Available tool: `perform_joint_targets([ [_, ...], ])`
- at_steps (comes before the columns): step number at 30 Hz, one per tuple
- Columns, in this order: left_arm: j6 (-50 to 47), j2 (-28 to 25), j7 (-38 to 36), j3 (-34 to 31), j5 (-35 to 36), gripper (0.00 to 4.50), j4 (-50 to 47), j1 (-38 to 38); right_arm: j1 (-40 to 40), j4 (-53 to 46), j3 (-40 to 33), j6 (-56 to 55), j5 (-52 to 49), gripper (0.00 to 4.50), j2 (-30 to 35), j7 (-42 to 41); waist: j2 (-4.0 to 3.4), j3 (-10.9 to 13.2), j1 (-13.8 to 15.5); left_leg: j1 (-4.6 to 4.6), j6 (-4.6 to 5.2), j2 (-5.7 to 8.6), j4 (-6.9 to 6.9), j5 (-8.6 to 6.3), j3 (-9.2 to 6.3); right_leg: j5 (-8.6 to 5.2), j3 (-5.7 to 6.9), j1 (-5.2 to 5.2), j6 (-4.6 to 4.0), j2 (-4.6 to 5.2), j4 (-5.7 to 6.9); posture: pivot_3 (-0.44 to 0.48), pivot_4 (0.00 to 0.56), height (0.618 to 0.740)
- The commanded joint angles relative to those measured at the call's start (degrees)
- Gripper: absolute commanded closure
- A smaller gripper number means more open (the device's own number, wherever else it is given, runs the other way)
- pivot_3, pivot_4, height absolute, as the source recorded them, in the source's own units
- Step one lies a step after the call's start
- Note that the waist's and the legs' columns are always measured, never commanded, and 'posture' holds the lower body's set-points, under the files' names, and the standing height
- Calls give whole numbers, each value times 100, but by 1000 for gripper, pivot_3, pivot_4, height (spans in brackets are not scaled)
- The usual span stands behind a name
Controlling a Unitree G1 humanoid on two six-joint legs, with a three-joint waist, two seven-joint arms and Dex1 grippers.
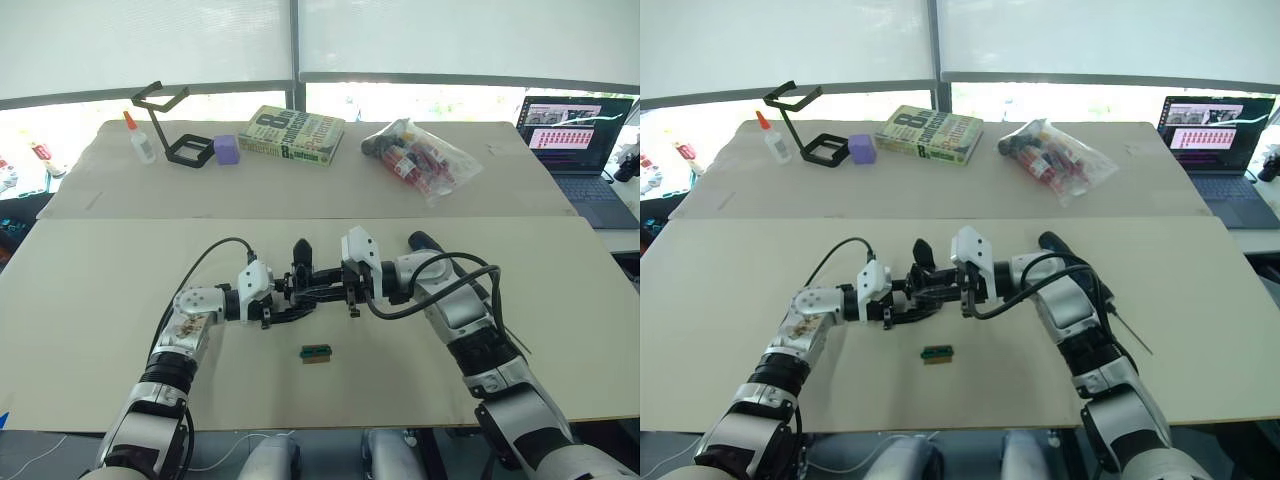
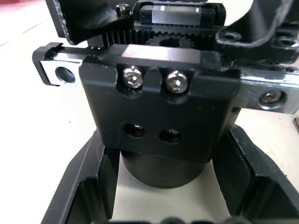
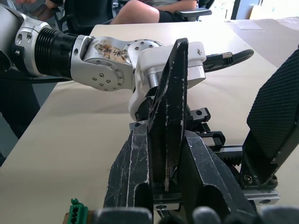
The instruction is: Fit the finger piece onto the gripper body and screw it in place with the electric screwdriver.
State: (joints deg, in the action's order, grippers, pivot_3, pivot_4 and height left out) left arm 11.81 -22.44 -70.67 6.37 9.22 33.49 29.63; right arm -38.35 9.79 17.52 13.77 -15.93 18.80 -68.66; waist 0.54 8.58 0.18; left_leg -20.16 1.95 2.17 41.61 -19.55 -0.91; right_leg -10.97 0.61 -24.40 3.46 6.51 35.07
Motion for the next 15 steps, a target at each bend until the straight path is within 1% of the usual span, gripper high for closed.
perform_joint_targets([
  [1,-99,45,20,135,-71,2206,37,-126,19,-206,99,167,-29,4127,-10,-107,-1,0,-1,0,0,0,0,0,0,0,0,0,0,0,0,0,150,740],
  [6,-143,57,-5,164,-66,2206,-23,-174,-6,-219,207,315,23,4127,-49,-115,-7,-4,-6,0,0,0,-1,0,-1,0,1,0,0,0,-1,0,150,740],
  [12,-173,56,-27,166,-54,2206,-44,-183,0,-178,338,433,225,4128,71,-68,-10,-6,-8,0,0,0,-1,0,-2,0,1,1,0,0,-1,0,150,740],
  [15,-188,56,-42,177,-51,2206,-69,-200,-92,-8,317,554,279,4128,14,109,-16,-10,-15,0,0,0,-1,0,-3,0,2,1,0,0,-1,0,150,740],
])
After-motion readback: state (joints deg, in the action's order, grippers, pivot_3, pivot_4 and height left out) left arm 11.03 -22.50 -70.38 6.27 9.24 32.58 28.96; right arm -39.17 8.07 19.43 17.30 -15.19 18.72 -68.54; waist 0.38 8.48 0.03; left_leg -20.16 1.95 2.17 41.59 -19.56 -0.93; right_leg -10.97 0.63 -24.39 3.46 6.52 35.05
